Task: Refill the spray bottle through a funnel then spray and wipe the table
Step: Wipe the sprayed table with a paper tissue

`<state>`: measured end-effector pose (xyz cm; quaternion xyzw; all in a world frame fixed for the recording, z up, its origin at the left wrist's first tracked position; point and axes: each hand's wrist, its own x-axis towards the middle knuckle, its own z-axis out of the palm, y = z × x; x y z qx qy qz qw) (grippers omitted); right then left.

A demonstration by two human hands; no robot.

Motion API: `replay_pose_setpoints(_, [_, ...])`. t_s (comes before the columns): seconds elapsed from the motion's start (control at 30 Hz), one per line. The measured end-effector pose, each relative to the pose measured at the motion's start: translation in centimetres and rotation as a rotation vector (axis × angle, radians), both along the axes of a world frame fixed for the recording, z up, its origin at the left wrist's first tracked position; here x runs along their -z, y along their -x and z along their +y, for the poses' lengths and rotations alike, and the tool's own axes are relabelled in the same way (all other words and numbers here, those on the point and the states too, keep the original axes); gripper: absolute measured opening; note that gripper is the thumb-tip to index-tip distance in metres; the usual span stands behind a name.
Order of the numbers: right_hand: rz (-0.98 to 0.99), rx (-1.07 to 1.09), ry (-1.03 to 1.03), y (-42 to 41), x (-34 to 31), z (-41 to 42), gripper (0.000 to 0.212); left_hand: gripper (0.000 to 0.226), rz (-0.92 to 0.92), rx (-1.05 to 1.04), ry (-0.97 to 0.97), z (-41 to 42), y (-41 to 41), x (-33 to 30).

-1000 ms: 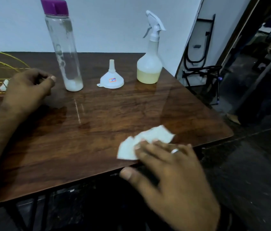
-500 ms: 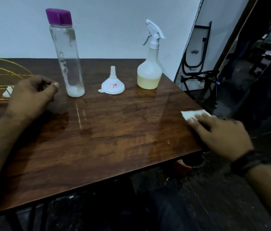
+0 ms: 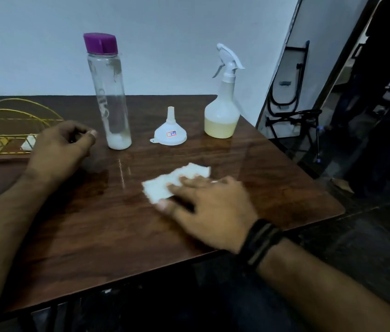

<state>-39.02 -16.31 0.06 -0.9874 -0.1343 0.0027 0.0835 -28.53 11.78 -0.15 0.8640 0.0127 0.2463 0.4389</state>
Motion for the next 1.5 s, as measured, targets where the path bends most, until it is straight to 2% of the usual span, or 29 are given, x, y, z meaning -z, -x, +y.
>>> replay_pose_setpoints(0.13, [0.029, 0.33, 0.043, -3.9, -0.5, -7.4, 0.099, 0.008, -0.026, 0.022, -0.019, 0.2, -0.3, 0.1])
replay_pose_setpoints(0.2, [0.034, 0.405, 0.04, -6.3, -1.3, -8.2, 0.1, 0.009, -0.03, 0.033, -0.006, 0.5, -0.6, 0.2])
replay_pose_setpoints(0.33, [-0.001, 0.271, -0.003, -7.2, -1.1, -1.7, 0.072, 0.007, -0.042, 0.03, 0.007, 0.5, -0.6, 0.4])
replay_pose_setpoints(0.47, [-0.018, 0.01, 0.01, -2.7, -0.2, 7.1, 0.075, 0.006, -0.046, 0.028, -0.003, 0.5, -0.5, 0.4])
replay_pose_setpoints(0.57, [-0.031, -0.124, -0.015, 2.7, 0.0, 7.7, 0.07, 0.006, -0.05, 0.026, 0.005, 0.5, -0.4, 0.4])
replay_pose_setpoints(0.7, [-0.119, 0.043, 0.074, 4.0, 0.2, 0.6, 0.083, 0.008, -0.054, 0.02, 0.002, 0.7, -0.7, 0.7])
replay_pose_setpoints(0.8, [0.018, 0.253, 0.192, 0.6, -1.0, -5.6, 0.082, 0.007, -0.059, 0.034, 0.021, 0.8, -0.9, 0.8])
replay_pose_setpoints(0.9, [0.077, 0.351, 0.201, -3.9, -2.2, -8.3, 0.076, 0.009, -0.056, 0.054, 0.023, 0.9, -1.1, 1.0])
replay_pose_setpoints(1.03, [-0.008, 0.231, 0.138, -7.3, -1.5, -4.0, 0.065, 0.009, -0.044, 0.061, 0.021, 1.1, -1.2, 1.0])
replay_pose_setpoints(1.13, [-0.115, 0.049, 0.117, -5.8, -0.7, 2.0, 0.058, 0.01, -0.045, 0.052, 0.003, 1.0, -0.9, 1.0])
replay_pose_setpoints(1.23, [-0.138, -0.059, 0.096, -3.0, 0.2, 6.2, 0.058, 0.011, -0.026, 0.046, -0.028, 0.8, -0.3, 0.7])
replay_pose_setpoints(1.37, [-0.15, -0.06, 0.033, -2.0, 0.9, 5.5, 0.047, 0.017, -0.033, 0.083, -0.225, -1.3, 1.3, -0.1])
replay_pose_setpoints(1.5, [-0.132, -0.036, -0.002, -1.5, 0.0, 3.3, 0.034, 0.015, -0.056, 0.236, -0.391, -5.3, 3.4, -0.8])
